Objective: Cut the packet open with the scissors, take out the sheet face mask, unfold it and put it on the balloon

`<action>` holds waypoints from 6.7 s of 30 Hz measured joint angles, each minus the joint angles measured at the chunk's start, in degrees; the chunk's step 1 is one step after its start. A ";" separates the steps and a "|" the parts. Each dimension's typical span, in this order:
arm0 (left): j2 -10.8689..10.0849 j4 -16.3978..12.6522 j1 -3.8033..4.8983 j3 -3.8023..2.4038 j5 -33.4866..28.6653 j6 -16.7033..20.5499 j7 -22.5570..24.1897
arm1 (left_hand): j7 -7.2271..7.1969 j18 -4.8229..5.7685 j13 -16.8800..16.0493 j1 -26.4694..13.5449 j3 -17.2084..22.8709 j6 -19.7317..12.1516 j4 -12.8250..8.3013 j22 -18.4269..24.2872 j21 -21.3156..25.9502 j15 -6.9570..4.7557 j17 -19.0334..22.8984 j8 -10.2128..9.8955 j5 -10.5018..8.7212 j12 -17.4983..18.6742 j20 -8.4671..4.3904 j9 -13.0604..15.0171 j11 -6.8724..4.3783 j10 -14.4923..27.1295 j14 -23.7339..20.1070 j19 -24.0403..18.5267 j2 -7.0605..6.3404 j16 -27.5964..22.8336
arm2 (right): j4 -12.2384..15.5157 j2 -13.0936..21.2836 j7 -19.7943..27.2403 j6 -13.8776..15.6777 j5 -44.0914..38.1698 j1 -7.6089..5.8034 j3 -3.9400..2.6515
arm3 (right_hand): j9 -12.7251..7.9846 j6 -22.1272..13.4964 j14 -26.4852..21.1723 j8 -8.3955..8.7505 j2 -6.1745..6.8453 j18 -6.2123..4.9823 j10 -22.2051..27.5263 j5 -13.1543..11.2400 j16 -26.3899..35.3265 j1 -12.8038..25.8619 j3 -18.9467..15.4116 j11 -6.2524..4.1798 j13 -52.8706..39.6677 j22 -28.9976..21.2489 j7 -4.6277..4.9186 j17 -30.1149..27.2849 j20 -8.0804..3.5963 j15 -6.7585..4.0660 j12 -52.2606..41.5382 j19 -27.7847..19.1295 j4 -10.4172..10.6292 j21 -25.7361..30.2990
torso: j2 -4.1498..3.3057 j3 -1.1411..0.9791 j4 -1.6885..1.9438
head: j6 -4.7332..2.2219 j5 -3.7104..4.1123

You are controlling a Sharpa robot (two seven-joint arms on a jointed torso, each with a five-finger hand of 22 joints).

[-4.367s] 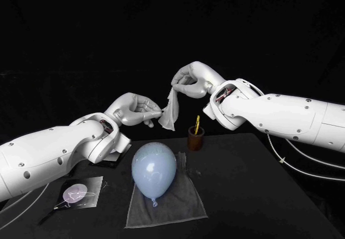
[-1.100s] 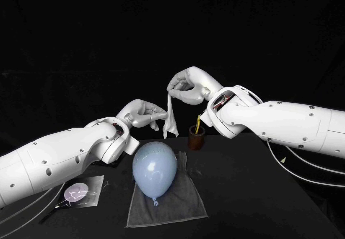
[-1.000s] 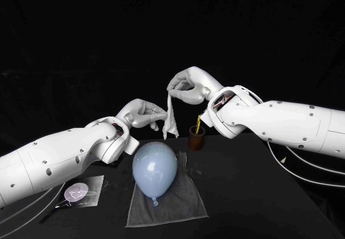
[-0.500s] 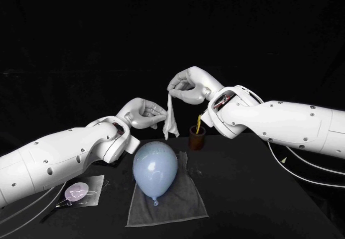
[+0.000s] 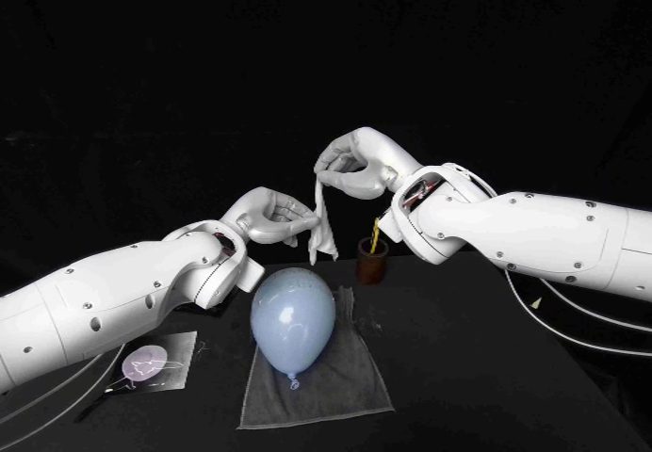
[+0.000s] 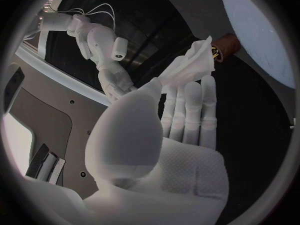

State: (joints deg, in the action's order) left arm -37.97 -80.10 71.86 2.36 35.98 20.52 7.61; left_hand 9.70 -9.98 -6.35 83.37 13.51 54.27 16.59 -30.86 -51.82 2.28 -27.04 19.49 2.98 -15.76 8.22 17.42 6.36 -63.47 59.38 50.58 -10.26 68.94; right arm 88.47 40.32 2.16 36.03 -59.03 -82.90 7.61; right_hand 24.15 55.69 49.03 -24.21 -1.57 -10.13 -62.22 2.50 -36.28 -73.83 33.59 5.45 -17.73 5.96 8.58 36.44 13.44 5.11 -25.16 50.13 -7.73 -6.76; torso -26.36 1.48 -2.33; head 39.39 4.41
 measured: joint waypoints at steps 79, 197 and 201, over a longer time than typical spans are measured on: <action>0.52 0.75 -0.52 0.64 4.03 -1.63 -1.12 | -2.33 0.27 -4.17 2.71 20.17 3.96 -10.97 -3.77 -5.83 -2.39 -4.90 3.11 -0.49 -4.65 -2.68 -0.18 -2.98 -2.99 3.85 1.19 3.27 3.99 | 2.19 1.37 0.36 2.02 2.00 0.21 -0.07 | 0.00 -0.07 0.00 -0.32 -0.01 0.53 0.14 0.06 0.00 -0.01 0.15 0.05 -0.11 0.13 0.07 -0.28 0.00 0.00 -0.24 0.00 -0.19 -0.21 | 0.01 0.00 -0.02 | 0.36 0.08; 2.25 2.02 -3.31 0.70 4.60 -5.64 0.53 | 0.75 0.01 -4.58 0.34 0.13 -5.63 -10.31 8.43 11.81 1.53 2.95 0.26 -0.32 -5.33 1.71 5.38 1.01 9.10 -6.82 2.19 3.62 -2.78 | 3.95 2.27 14.08 12.61 23.72 4.92 -2.61 | 0.00 -0.36 0.00 -0.64 -0.08 0.01 0.50 0.00 0.00 -0.08 0.49 0.11 -0.29 0.35 0.16 -0.70 0.00 0.00 -0.43 0.00 -0.17 -0.44 | 0.02 0.00 -0.03 | 0.49 -0.80; 1.93 1.86 -3.32 0.70 4.11 -5.05 1.21 | -0.36 0.03 -4.14 1.37 3.16 -3.10 -9.24 7.48 10.17 0.72 2.59 1.11 -0.32 -5.77 1.07 5.06 0.01 6.73 -5.58 2.82 6.71 -1.77 | 3.49 2.23 14.10 12.63 24.01 4.88 -2.63 | 0.00 -0.43 0.00 -0.64 -0.08 0.01 0.50 0.00 0.00 -0.08 0.49 0.11 -0.29 0.35 0.22 -0.71 0.00 0.00 -0.43 0.00 -0.17 -0.44 | 0.02 0.02 -0.02 | 0.54 -0.63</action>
State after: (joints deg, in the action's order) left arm -36.04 -78.24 68.55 3.06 40.09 15.47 8.81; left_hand 9.35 -9.95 -10.50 84.74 16.67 51.17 7.35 -23.38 -41.65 3.00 -24.45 20.60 2.66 -21.53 9.29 22.48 6.37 -56.74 53.80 53.40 -3.55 67.18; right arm 91.96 42.55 16.26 48.66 -35.02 -78.03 4.98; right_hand 24.15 55.26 49.03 -24.85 -1.65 -10.12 -61.71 2.50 -36.28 -73.91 34.08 5.56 -18.02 6.31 8.79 35.73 13.44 5.11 -25.59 50.13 -7.90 -7.20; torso -26.34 1.50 -2.36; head 39.94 3.78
